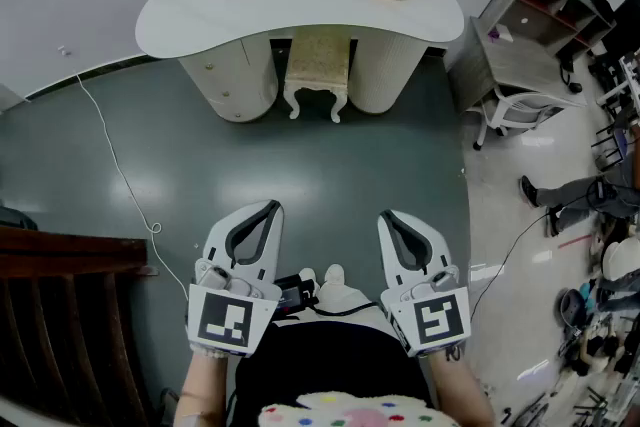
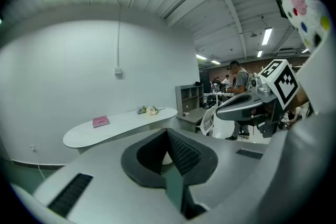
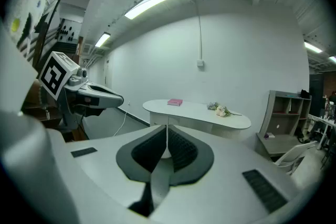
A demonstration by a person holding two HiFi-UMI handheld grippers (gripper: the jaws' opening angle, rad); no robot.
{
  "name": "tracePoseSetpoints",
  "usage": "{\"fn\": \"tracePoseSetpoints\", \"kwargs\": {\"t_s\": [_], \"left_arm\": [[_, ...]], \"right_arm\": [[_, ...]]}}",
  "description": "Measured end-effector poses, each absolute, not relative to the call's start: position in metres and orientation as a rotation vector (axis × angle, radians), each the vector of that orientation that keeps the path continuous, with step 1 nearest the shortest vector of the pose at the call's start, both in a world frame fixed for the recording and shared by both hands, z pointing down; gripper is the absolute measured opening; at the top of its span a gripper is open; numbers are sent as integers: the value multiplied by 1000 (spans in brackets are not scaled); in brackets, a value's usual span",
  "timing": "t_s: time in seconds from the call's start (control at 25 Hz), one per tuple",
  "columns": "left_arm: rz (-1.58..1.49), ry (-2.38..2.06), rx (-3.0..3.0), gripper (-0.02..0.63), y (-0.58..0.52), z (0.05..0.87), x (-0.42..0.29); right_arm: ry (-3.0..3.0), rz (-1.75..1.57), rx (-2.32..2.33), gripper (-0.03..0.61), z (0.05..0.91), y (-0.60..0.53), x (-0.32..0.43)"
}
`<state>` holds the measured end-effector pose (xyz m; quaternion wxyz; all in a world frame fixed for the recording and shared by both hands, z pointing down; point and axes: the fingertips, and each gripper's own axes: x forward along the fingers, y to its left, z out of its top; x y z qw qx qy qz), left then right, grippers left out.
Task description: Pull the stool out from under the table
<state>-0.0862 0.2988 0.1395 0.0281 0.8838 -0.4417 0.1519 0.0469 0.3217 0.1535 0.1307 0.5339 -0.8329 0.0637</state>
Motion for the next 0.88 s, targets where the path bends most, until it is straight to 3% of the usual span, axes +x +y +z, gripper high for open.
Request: {"fn": "tracePoseSetpoints", "kwargs": {"t_s": [0.88], "left_arm": [[496,-1371,2718,15,300,142,-76]], "right_arm": [[-2422,140,1507,38,154,323,52]]}}
